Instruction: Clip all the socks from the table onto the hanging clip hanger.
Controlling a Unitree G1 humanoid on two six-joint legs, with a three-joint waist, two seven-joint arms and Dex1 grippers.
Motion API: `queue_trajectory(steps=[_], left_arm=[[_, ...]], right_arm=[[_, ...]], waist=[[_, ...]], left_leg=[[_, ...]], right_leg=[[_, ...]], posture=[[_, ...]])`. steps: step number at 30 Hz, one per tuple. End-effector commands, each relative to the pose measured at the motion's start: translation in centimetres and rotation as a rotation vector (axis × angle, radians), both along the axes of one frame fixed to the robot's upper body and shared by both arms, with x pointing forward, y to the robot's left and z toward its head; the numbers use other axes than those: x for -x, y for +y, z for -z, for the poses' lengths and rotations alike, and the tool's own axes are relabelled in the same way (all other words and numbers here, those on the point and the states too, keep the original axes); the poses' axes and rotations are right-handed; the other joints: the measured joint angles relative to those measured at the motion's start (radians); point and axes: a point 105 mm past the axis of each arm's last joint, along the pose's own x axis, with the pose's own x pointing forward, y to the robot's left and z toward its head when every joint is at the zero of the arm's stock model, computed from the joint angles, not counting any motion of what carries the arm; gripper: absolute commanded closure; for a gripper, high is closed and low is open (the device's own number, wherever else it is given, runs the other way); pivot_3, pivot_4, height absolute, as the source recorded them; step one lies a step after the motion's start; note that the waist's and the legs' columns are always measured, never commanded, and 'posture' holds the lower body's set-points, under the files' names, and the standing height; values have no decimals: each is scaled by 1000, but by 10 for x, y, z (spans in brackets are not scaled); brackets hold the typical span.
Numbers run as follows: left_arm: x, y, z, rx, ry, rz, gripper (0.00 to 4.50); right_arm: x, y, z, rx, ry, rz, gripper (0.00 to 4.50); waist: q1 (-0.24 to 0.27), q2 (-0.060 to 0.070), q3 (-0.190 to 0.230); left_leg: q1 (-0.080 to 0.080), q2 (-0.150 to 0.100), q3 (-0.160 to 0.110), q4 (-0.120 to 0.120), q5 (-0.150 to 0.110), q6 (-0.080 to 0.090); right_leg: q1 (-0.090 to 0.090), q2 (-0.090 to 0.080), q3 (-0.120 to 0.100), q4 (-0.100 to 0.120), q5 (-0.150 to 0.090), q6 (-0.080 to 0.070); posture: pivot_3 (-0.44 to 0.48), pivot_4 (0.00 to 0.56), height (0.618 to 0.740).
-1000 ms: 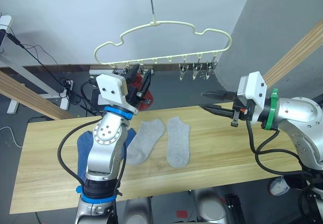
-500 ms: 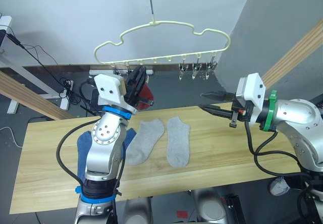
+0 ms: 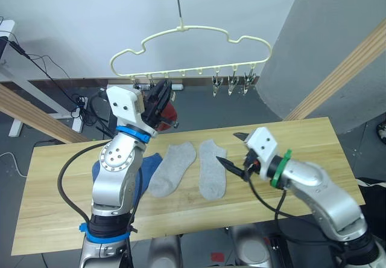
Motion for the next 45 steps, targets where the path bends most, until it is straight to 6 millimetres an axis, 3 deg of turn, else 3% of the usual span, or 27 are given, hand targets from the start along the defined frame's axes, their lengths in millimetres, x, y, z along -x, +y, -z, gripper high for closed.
queue_trajectory(steps=[1, 4, 13, 23, 26, 37, 41, 45], left_arm=[[7, 0, -10, -7, -30, 18, 4436], [8, -1, -9, -18, -25, 23, 4436], [9, -2, -8, -26, -15, 29, 4436], [10, 1, -5, -40, -4, 30, 4436], [10, 1, -4, -44, 3, 35, 4436], [11, 1, 0, -47, 27, 65, 4436], [11, 0, 0, -47, 30, 69, 4436], [14, -3, -1, -17, 50, 116, 4436]], right_arm=[[1, 13, 17, 12, -2, 54, 0], [-7, 22, 43, 16, 51, 126, 0], [-32, 27, 75, 4, 111, 346, 0], [-26, 34, 106, -23, 266, 338, 0], [-25, 34, 107, -13, 265, 329, 625], [-26, 28, 112, 24, 263, 336, 4478], [-26, 27, 111, 26, 252, 336, 4500], [-29, 22, 84, 56, 121, 262, 4500]], waist=[[0, 0, 0], [0, 0, -1], [1, 0, -2], [1, -1, -7], [1, -2, -9], [1, -2, -11], [1, -2, -11], [1, -2, -11]], left_leg=[[0, 0, 0, 0, 0, 0], [0, 0, 0, 0, 0, 0], [0, 1, 0, -1, 0, 0], [0, 1, 0, -1, 0, 0], [0, 1, 0, -1, 0, 0], [1, 1, 0, -1, 0, 0], [1, 1, 0, -1, 0, 0], [1, 1, 0, -1, 0, 0]], right_leg=[[0, 0, 0, 0, 0, 0], [0, 0, 0, 0, 0, 0], [-1, 0, 0, 0, 1, -1], [-1, 0, 0, 0, 1, -2], [-1, 0, 0, 0, 1, -2], [-1, 1, 0, 0, 1, -2], [-1, 1, 0, 0, 1, -2], [0, 1, 1, 0, 1, -2]], posture=[[-233, 351, 740], [-233, 351, 740], [-214, 343, 740], [-191, 339, 740], [-189, 340, 740], [-193, 341, 740], [-193, 345, 740], [-193, 345, 740]])
